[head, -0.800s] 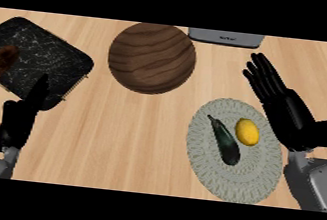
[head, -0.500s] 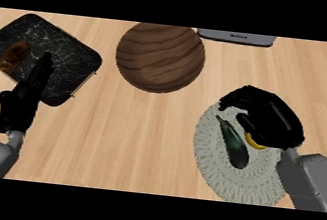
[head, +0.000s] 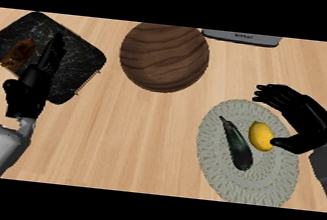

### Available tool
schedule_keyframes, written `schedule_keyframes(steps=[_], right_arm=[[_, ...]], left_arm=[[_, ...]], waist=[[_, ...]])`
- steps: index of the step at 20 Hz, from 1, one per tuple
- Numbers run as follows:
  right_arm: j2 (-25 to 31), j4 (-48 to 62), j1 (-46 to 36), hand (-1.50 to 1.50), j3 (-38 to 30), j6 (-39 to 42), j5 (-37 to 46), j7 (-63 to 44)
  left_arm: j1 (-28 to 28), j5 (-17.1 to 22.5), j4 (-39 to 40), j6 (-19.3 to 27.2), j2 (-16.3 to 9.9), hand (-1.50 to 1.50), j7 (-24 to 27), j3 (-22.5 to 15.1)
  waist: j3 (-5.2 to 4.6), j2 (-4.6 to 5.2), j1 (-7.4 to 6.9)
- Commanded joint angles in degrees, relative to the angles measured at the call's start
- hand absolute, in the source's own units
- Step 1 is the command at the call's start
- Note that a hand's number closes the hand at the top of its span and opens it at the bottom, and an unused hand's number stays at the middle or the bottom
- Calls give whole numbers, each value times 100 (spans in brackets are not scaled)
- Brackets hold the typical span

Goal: Pick the eggplant from the placemat and place it in the bowl

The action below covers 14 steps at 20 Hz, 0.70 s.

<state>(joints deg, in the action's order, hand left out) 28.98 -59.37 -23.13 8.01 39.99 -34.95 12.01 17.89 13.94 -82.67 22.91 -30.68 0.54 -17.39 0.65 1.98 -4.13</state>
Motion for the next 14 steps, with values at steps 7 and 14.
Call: schedule_keyframes(steps=[7, 14], right_arm=[[914, 752, -1225, -150, 416, 1657, 1702, 960], [733, 487, -1854, -150, 1359, 1319, 3178, 1308]], left_arm=[[103, -141, -135, 22, 58, 0, -271, -130], [168, -294, -312, 175, 131, 0, -545, -219]], waist=[[-25, -35, -126], [-29, -48, -146]])
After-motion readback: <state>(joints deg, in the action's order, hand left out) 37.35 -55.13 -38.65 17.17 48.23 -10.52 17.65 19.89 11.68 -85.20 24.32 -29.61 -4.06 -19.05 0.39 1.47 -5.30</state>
